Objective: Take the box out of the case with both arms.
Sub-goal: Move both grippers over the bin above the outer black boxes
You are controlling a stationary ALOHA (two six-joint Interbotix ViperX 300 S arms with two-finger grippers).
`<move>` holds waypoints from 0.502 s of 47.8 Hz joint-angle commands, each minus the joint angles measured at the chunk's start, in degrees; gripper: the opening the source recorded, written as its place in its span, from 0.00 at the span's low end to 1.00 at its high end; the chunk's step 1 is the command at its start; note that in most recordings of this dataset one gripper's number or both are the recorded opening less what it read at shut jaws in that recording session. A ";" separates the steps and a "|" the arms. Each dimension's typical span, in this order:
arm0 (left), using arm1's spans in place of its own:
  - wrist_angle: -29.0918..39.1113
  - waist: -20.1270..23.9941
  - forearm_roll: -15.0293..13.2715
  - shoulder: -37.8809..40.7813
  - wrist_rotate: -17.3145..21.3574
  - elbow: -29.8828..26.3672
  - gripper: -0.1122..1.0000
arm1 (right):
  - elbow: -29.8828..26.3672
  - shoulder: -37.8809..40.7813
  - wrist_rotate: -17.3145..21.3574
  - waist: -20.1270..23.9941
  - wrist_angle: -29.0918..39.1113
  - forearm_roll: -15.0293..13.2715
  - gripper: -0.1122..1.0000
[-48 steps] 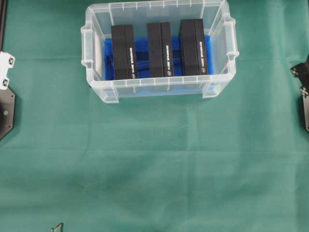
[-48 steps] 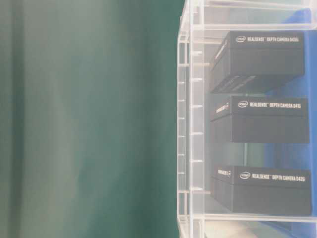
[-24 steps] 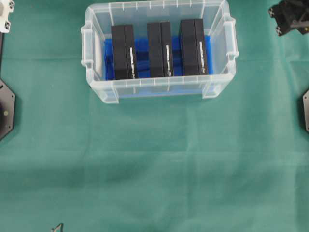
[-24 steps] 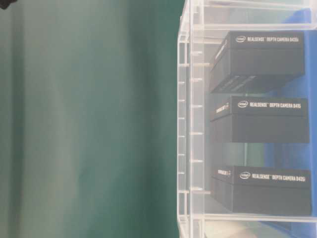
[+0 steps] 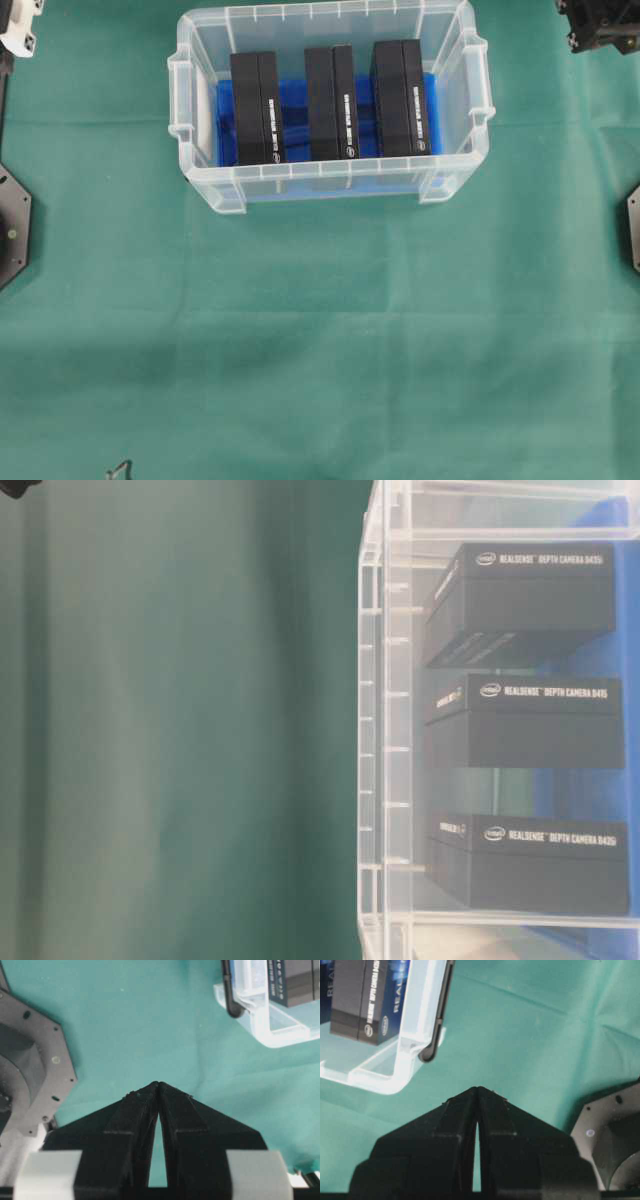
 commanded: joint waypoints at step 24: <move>0.26 0.00 -0.70 -2.64 -1.49 2.55 0.16 | 0.18 -0.88 0.53 1.49 -0.18 -1.58 0.78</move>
